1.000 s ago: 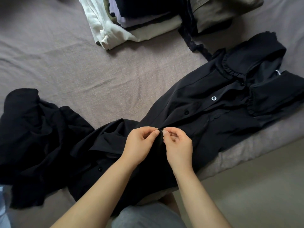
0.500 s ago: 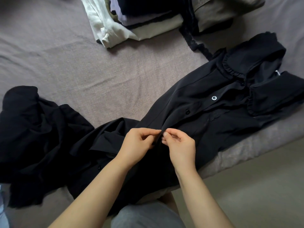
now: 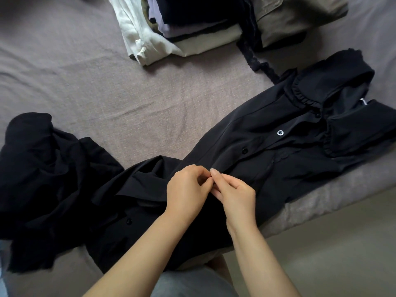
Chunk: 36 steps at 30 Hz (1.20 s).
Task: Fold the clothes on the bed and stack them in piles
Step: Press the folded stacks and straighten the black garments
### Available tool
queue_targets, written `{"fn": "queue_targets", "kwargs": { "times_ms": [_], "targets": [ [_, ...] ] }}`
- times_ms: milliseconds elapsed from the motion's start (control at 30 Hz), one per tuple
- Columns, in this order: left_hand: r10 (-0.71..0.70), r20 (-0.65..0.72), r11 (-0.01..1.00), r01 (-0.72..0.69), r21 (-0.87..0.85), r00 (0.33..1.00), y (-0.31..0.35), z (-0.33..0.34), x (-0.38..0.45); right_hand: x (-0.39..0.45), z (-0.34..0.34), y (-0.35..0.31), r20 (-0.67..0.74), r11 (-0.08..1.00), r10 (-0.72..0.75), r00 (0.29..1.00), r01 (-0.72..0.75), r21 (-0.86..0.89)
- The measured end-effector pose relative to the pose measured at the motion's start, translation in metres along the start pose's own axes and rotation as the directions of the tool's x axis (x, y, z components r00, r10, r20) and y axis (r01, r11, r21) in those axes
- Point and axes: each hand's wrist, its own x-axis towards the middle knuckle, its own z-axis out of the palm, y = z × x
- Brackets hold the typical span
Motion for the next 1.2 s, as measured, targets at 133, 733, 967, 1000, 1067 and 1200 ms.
{"fn": "queue_targets", "kwargs": {
  "times_ms": [133, 733, 967, 1000, 1067, 1200],
  "targets": [
    [0.079, -0.140, 0.997, -0.077, 0.024, 0.987, 0.002, 0.010, -0.009, -0.001, 0.009, 0.001, -0.127, 0.993, 0.059, 0.990, -0.046, 0.105],
    [-0.215, 0.005, 0.922, 0.204, -0.329, 0.977, 0.008, 0.010, -0.004, 0.003, 0.004, 0.006, -0.120, 0.901, 0.239, 0.964, -0.174, 0.397],
    [-0.449, 0.340, 0.597, 0.560, -0.574, 0.827, 0.009, -0.004, 0.007, 0.007, -0.011, 0.018, -0.029, 0.928, -0.286, 0.958, 0.269, -0.258],
    [-0.455, 0.369, 0.571, 0.584, -0.577, 0.810, 0.007, -0.006, 0.009, 0.007, -0.014, 0.017, 0.010, 0.905, -0.309, 0.951, 0.297, -0.303],
    [-0.438, 0.423, 0.555, 0.609, -0.566, 0.793, 0.005, -0.011, 0.012, 0.010, -0.017, 0.014, 0.079, 0.879, -0.321, 0.944, 0.328, -0.345],
    [-0.324, 0.341, 0.817, 0.443, -0.370, 0.882, 0.008, -0.019, 0.014, 0.018, -0.020, 0.006, 0.151, 0.913, -0.266, 0.952, 0.299, -0.277]
  ]
}}
